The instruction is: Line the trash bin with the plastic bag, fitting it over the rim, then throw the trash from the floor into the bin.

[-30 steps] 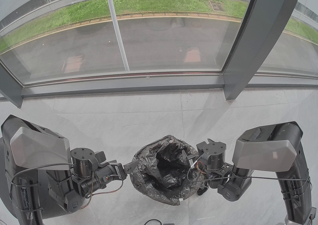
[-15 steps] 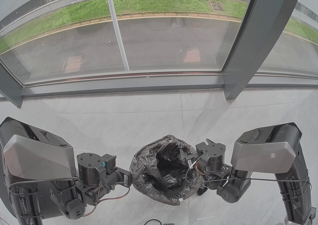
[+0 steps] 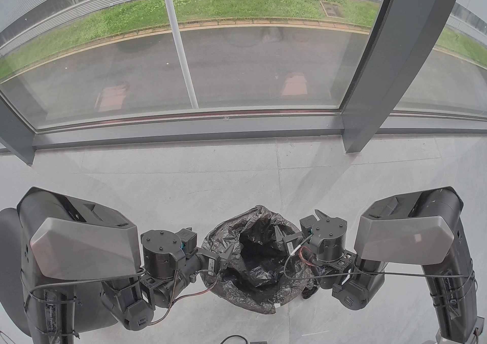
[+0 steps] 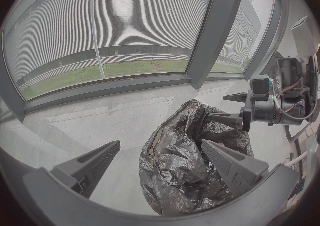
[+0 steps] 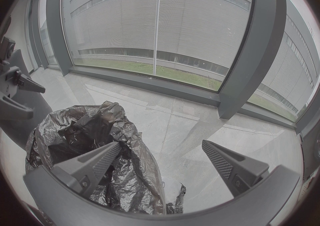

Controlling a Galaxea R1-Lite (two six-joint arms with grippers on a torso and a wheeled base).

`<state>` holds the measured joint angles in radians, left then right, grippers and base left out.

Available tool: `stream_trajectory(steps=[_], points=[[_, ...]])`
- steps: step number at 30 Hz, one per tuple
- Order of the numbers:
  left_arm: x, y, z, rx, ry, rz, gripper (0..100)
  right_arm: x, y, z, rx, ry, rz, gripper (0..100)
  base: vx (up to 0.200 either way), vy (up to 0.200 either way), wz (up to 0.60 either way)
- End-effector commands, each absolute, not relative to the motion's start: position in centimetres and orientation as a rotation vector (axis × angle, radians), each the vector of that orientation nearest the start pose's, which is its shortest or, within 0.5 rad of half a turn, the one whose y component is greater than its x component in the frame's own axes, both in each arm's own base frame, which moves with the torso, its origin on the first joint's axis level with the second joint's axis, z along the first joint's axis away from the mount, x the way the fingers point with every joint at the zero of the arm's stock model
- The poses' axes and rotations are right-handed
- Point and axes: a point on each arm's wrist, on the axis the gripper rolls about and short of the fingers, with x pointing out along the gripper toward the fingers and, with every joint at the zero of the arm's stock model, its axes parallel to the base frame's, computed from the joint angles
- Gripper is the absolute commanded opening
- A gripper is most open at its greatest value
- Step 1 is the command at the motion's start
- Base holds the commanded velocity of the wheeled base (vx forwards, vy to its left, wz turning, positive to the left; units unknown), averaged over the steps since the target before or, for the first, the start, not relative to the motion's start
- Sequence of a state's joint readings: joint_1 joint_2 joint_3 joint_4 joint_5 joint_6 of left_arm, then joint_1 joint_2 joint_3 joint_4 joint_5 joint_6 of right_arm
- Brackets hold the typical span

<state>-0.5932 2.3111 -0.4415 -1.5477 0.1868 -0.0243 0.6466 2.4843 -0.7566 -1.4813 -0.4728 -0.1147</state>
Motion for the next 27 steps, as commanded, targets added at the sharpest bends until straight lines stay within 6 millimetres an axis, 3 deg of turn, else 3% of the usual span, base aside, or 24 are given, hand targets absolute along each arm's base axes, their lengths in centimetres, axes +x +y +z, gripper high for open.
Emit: stream_trajectory(steps=[1, 17, 21, 27], points=[[27.7, -18.2, -1.9, 0.113, 0.330, -0.397, 100, 31.1, 22.2, -2.3, -0.241, 0.193, 0.184, 100, 0.000, 0.000, 0.00], [29.6, -18.3, -4.9, 0.131, 0.350, -0.343, 100, 31.1, 22.2, -2.5, -0.244, 0.197, 0.187, 100, 0.000, 0.000, 0.00], [30.8, -18.4, -6.0, 0.200, 0.318, -0.273, 100, 31.0, 22.3, -2.4, -0.243, 0.195, 0.189, 100, 0.000, 0.000, 0.00], [31.5, -18.8, -6.0, 0.218, 0.288, -0.243, 100, 31.1, 22.3, -2.5, -0.239, 0.189, 0.189, 100, 0.000, 0.000, 0.00]])
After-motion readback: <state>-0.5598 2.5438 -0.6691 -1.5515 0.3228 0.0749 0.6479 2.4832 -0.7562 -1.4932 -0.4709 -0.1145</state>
